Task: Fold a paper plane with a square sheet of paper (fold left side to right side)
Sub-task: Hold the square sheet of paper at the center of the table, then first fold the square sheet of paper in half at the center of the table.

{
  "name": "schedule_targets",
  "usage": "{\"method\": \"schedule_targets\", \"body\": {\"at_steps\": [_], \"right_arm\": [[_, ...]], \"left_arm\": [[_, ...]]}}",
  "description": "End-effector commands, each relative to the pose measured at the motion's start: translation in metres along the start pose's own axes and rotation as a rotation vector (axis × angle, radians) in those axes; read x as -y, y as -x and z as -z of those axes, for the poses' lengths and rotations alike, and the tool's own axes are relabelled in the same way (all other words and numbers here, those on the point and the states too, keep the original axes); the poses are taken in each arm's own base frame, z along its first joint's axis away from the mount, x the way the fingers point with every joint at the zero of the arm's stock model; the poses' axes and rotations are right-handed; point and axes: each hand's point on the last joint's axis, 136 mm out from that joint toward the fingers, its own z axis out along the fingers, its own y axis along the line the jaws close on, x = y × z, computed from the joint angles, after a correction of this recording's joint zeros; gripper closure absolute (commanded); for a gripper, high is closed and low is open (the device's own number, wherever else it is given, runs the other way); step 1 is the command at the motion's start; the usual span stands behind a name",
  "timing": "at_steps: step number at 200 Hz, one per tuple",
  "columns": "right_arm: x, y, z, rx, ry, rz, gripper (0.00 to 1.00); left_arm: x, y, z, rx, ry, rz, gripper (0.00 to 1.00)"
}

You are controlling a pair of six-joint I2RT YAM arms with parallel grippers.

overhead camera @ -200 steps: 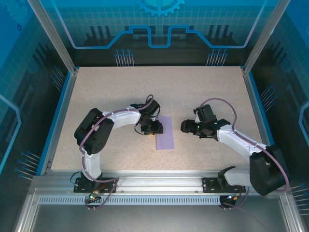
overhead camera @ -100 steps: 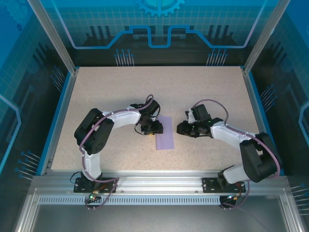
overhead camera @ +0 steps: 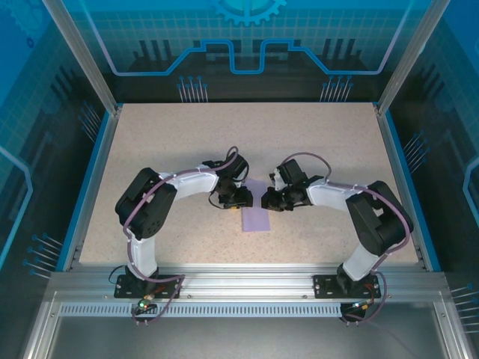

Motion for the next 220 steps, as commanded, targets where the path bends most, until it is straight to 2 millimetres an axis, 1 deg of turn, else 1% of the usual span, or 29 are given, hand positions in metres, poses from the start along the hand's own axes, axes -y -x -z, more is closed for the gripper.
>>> {"method": "schedule_targets", "body": {"at_steps": [1, 40, 65, 87, 109, 132, 154, 169, 179, 199, 220], "right_arm": [[0.003, -0.004, -0.007, -0.029, -0.036, -0.011, 0.88], [0.018, -0.014, -0.013, -0.066, -0.092, -0.031, 0.88], [0.027, -0.022, -0.016, -0.087, -0.12, -0.042, 0.88], [0.036, -0.03, -0.018, -0.107, -0.144, -0.055, 0.89], [0.042, -0.035, -0.02, -0.121, -0.164, -0.066, 0.89], [0.045, -0.037, -0.02, -0.125, -0.174, -0.071, 0.89], [0.047, -0.038, -0.02, -0.128, -0.183, -0.073, 0.89], [0.047, -0.038, -0.02, -0.13, -0.184, -0.073, 0.89], [0.047, -0.038, -0.02, -0.13, -0.185, -0.073, 0.89], [0.047, -0.038, -0.021, -0.134, -0.185, -0.073, 0.89], [0.047, -0.039, -0.021, -0.136, -0.186, -0.072, 0.89]], "left_arm": [[-0.009, -0.009, -0.023, -0.038, 0.045, -0.006, 0.54], [-0.008, -0.008, -0.022, -0.036, 0.042, -0.007, 0.54], [-0.003, -0.006, -0.015, -0.023, 0.029, -0.017, 0.54], [0.007, -0.001, 0.001, 0.012, 0.008, -0.039, 0.51], [0.019, 0.007, 0.028, 0.07, -0.014, -0.07, 0.46], [0.027, 0.013, 0.053, 0.131, -0.022, -0.093, 0.43], [0.036, 0.013, 0.067, 0.158, -0.061, -0.107, 0.43], [0.043, 0.01, 0.068, 0.148, -0.104, -0.114, 0.46], [0.049, 0.007, 0.064, 0.127, -0.146, -0.122, 0.5], [0.061, 0.0, 0.052, 0.067, -0.234, -0.127, 0.58], [0.065, -0.004, 0.036, 0.021, -0.286, -0.123, 0.65]]}}
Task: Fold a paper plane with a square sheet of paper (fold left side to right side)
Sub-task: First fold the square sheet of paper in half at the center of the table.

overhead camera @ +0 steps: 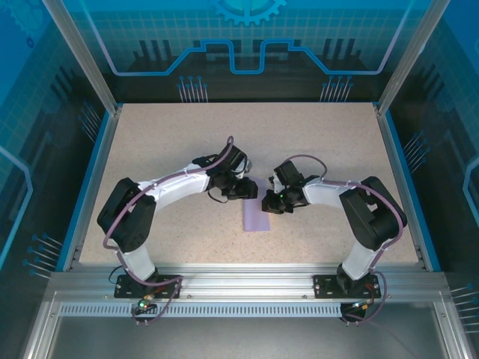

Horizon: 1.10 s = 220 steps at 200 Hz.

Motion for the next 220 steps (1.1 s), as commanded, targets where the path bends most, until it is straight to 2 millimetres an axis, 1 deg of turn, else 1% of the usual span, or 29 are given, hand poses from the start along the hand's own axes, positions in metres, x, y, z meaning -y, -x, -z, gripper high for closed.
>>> {"method": "schedule_targets", "body": {"at_steps": [1, 18, 44, 62, 101, 153, 190, 220], "right_arm": [[0.032, -0.03, -0.013, -0.099, -0.124, -0.049, 0.89], [0.032, -0.031, -0.013, -0.101, -0.126, -0.048, 0.89], [0.033, -0.031, -0.012, -0.101, -0.129, -0.049, 0.9], [0.034, -0.032, -0.012, -0.103, -0.134, -0.05, 0.89], [0.036, -0.034, -0.012, -0.113, -0.142, -0.05, 0.9], [0.041, -0.038, -0.015, -0.127, -0.152, -0.057, 0.9], [0.045, -0.04, -0.015, -0.132, -0.159, -0.069, 0.9], [0.051, -0.042, -0.014, -0.136, -0.165, -0.079, 0.9]], "left_arm": [[0.01, -0.013, -0.02, -0.082, -0.107, 0.003, 0.66], [0.005, -0.015, -0.029, -0.098, -0.101, 0.011, 0.7], [-0.008, -0.019, -0.042, -0.118, -0.062, 0.019, 0.72], [-0.02, -0.023, -0.049, -0.129, -0.022, 0.029, 0.75], [-0.042, -0.03, -0.055, -0.139, 0.043, 0.041, 0.78], [-0.065, -0.034, -0.051, -0.135, 0.063, 0.081, 0.82], [-0.079, -0.036, -0.044, -0.126, 0.069, 0.11, 0.83], [-0.087, -0.038, -0.036, -0.114, 0.069, 0.125, 0.83]]}}
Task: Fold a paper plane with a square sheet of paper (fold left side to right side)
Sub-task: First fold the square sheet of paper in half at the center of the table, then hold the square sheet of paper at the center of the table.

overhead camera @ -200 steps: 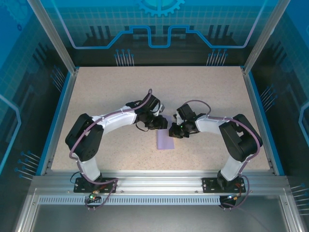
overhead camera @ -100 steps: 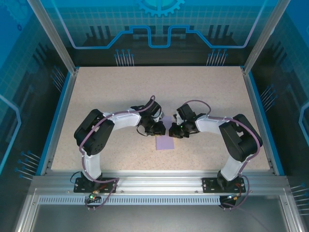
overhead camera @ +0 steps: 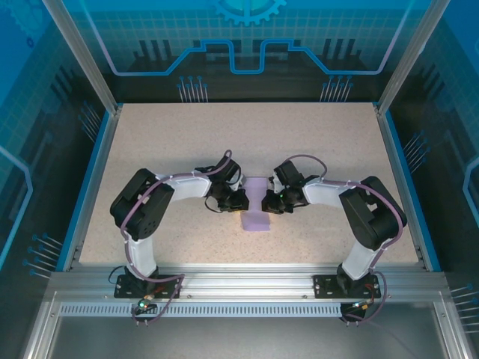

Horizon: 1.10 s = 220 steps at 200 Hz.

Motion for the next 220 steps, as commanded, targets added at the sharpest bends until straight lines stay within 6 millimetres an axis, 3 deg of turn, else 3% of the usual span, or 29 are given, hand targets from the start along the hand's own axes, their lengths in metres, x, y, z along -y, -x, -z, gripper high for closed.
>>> {"method": "schedule_targets", "body": {"at_steps": [1, 33, 73, 89, 114, 157, 220], "right_arm": [[0.05, -0.041, -0.013, -0.132, -0.163, -0.077, 0.9], [0.051, -0.041, -0.013, -0.13, -0.156, -0.079, 0.9], [0.045, -0.038, -0.011, -0.117, -0.134, -0.075, 0.91], [0.044, -0.036, -0.01, -0.114, -0.134, -0.073, 0.91], [0.043, -0.036, -0.01, -0.114, -0.129, -0.072, 0.91], [0.043, -0.037, -0.011, -0.119, -0.128, -0.07, 0.91], [0.036, -0.033, -0.009, -0.101, -0.097, -0.058, 0.91]], "left_arm": [[-0.027, -0.009, 0.009, -0.004, 0.066, 0.027, 0.83], [-0.029, -0.007, 0.022, 0.023, 0.045, 0.036, 0.84], [0.016, 0.008, 0.043, 0.104, -0.129, -0.032, 0.85], [0.031, 0.011, 0.042, 0.101, -0.185, -0.049, 0.85], [0.039, 0.011, 0.026, 0.065, -0.199, -0.051, 0.85], [0.035, 0.012, 0.001, 0.028, -0.183, -0.031, 0.85], [0.011, -0.007, -0.014, -0.031, -0.103, 0.026, 0.84]]}}
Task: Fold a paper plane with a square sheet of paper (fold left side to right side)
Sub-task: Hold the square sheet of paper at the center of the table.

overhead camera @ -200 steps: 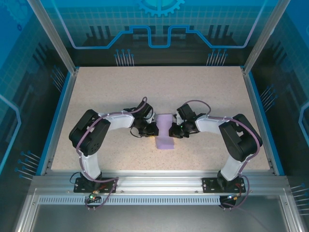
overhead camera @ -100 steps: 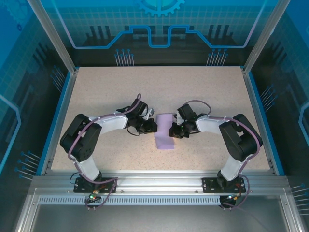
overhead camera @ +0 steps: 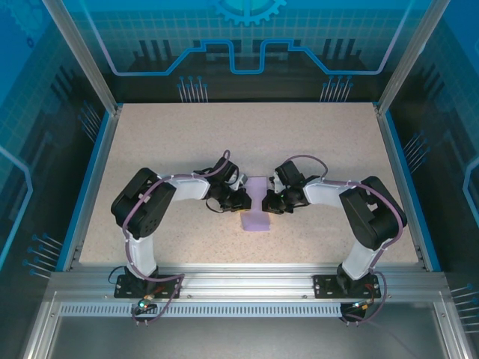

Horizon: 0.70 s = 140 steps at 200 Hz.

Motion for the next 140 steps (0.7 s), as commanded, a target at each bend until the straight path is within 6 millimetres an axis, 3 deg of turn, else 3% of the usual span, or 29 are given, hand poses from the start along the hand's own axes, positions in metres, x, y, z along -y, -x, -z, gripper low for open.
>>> {"method": "schedule_targets", "body": {"at_steps": [1, 40, 88, 140], "right_arm": [[0.036, -0.033, -0.009, -0.099, -0.114, -0.054, 0.91], [0.011, -0.015, 0.0, -0.034, -0.024, 0.001, 0.91], [-0.028, 0.029, 0.03, 0.105, 0.094, 0.08, 0.91], [-0.042, 0.062, 0.013, 0.113, 0.134, 0.08, 0.92]], "left_arm": [[-0.007, -0.011, -0.004, -0.035, 0.029, 0.037, 0.84], [-0.021, -0.019, -0.008, -0.053, 0.079, 0.062, 0.84], [-0.024, -0.02, -0.009, -0.057, 0.097, 0.065, 0.84], [-0.023, -0.02, -0.01, -0.063, 0.1, 0.065, 0.84]]}}
